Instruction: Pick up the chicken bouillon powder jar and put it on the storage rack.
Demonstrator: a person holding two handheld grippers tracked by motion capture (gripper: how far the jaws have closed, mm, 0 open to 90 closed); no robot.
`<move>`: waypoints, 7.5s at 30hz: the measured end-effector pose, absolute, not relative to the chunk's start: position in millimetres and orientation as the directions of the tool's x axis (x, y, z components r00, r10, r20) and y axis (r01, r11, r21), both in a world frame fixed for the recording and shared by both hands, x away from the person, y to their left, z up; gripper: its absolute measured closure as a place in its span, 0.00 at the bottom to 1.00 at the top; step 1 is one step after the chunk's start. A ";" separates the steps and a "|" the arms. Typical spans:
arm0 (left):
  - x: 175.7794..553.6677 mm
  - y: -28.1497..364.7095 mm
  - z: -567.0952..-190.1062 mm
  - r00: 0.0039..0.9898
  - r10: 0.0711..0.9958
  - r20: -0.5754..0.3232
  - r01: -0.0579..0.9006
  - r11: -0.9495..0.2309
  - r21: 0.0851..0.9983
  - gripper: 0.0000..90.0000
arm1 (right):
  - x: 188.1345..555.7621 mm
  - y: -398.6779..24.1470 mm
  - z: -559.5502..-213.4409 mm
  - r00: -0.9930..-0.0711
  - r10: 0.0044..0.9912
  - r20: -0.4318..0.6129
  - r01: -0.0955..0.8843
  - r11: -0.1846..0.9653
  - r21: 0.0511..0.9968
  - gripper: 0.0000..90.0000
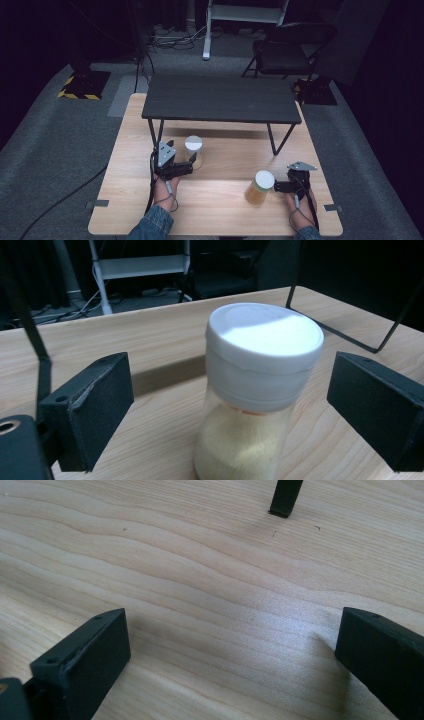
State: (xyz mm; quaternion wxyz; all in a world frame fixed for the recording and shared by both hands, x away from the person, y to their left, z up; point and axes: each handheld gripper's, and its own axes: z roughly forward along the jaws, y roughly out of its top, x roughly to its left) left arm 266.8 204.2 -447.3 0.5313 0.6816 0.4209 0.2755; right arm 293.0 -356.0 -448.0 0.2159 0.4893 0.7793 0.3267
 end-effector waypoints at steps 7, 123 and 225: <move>279.6 195.3 -451.6 0.515 0.855 -0.061 0.274 -0.096 0.957 0.06 | 293.0 -356.1 -448.0 -0.428 0.904 -0.017 0.622 0.308 0.720 0.01; 346.7 191.2 -272.1 0.508 0.861 0.030 0.186 -0.144 0.972 0.14 | 289.5 -352.6 -448.1 -0.397 0.918 -0.017 0.632 0.287 0.720 0.01; 276.1 216.6 -447.3 0.377 0.926 -0.015 0.669 -0.261 0.696 0.03 | 290.4 -353.7 -448.1 -0.414 0.910 -0.017 0.626 0.298 0.721 0.01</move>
